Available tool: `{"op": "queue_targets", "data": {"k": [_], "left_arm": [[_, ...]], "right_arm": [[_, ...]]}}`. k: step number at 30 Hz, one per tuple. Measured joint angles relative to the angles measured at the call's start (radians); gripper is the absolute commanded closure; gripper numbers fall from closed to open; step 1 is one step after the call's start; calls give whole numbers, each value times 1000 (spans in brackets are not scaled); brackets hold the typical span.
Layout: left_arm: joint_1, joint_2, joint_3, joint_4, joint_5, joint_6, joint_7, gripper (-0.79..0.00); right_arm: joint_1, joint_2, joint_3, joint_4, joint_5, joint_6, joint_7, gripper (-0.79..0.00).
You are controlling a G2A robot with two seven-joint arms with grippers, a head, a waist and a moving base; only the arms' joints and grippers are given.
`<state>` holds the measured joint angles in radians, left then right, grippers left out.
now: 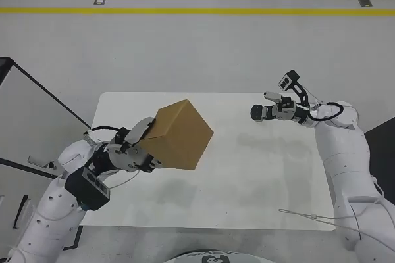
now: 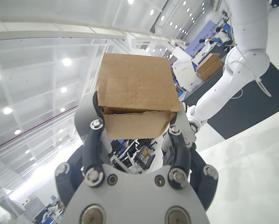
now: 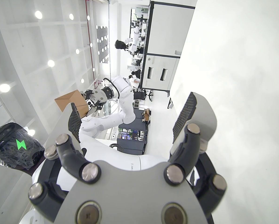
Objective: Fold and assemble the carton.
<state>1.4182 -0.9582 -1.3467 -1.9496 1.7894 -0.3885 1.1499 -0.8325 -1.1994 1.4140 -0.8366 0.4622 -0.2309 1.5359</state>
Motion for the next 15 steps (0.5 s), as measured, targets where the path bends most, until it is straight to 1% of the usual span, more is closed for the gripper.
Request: {"op": "queue_targets", "data": {"k": [9,12,15], "left_arm": [[1,-1,4,-3,-4,0,-2,0],[14,-9,30,1,-102,-6,11,0],[3,-20,68,3,-233,-18,44,0]], "right_arm": [[0,0,0,0,0,0,0,-785],[0,0,0,0,0,0,0,-785],[0,0,0,0,0,0,0,-785]]}}
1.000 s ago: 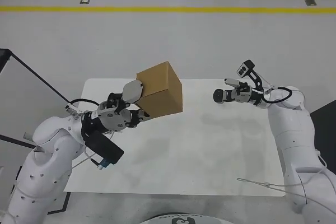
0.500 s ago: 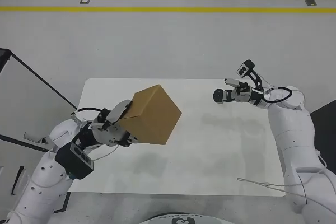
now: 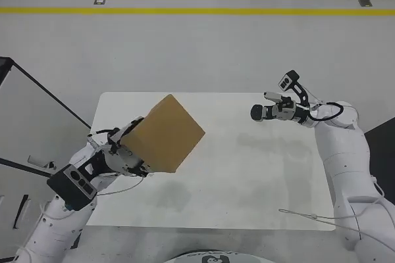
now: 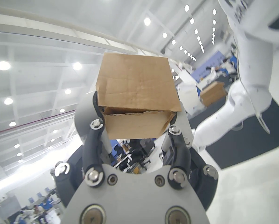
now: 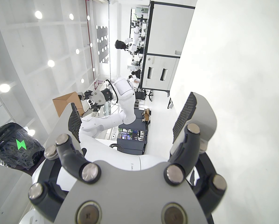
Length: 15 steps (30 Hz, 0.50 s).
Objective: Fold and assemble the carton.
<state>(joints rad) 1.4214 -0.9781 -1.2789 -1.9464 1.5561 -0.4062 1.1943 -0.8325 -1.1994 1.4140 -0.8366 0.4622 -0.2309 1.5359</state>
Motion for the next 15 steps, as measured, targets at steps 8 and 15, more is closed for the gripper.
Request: {"op": "queue_targets", "data": {"k": [8,15], "left_arm": [[-47,-22,77,34,-99,-23,72,0],[-59,-30,94,52,-105,-50,78,0]], "right_arm": [[0,0,0,0,0,0,0,-785],[0,0,0,0,0,0,0,-785]]}}
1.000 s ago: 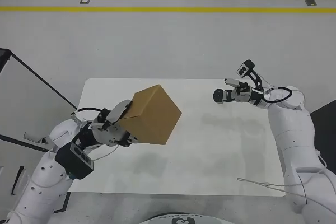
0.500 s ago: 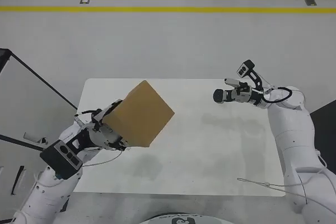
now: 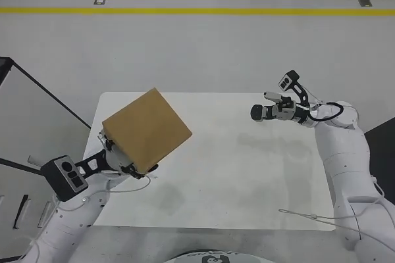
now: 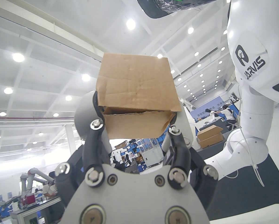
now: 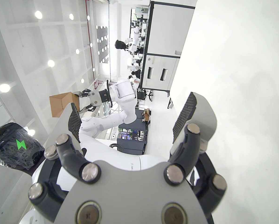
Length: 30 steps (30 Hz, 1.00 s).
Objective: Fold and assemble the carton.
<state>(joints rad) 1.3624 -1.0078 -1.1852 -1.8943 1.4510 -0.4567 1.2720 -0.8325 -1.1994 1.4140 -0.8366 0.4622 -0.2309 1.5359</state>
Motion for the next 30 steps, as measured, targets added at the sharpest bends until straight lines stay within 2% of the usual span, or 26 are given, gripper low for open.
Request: {"op": "queue_targets", "data": {"k": [5,11,18,30], "left_arm": [[0,-4,2,6,7,-3,-5,0],[6,-2,-13,35,89,11,-88,0],[16,-1,-24,27,131,9,-113,0],[40,-10,-13,-6,2,-53,-87,0]], "right_arm": [[0,0,0,0,0,0,0,-785],[0,0,0,0,0,0,0,-785],[0,0,0,0,0,0,0,-785],[0,0,0,0,0,0,0,-785]]}}
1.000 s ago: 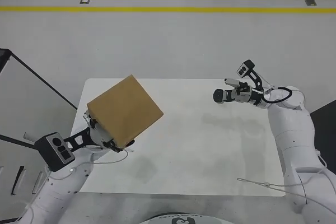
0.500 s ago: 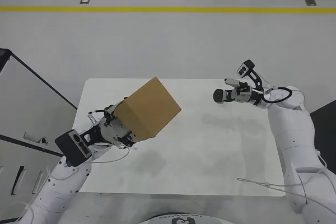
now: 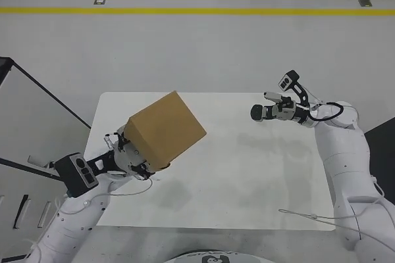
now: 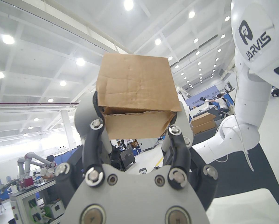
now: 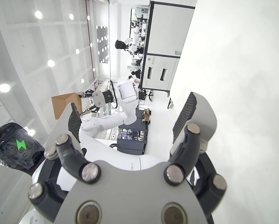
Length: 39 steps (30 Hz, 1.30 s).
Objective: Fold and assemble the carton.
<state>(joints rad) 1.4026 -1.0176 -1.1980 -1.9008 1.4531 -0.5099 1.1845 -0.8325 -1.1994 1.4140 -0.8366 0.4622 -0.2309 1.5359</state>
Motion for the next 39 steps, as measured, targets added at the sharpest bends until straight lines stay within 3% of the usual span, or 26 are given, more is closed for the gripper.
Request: {"op": "queue_targets", "data": {"k": [13,18,23,33,39], "left_arm": [[7,-4,4,-20,-35,-5,-48,0],[1,-13,35,-68,-220,-48,-289,0],[23,-23,56,-138,-458,13,-552,0],[28,-27,51,-170,-532,41,-607,0],[33,-19,-14,-204,-784,48,-884,0]], "right_arm": [[0,0,0,0,0,0,0,-785],[0,0,0,0,0,0,0,-785],[0,0,0,0,0,0,0,-785],[0,0,0,0,0,0,0,-785],[0,0,0,0,0,0,0,-785]]}}
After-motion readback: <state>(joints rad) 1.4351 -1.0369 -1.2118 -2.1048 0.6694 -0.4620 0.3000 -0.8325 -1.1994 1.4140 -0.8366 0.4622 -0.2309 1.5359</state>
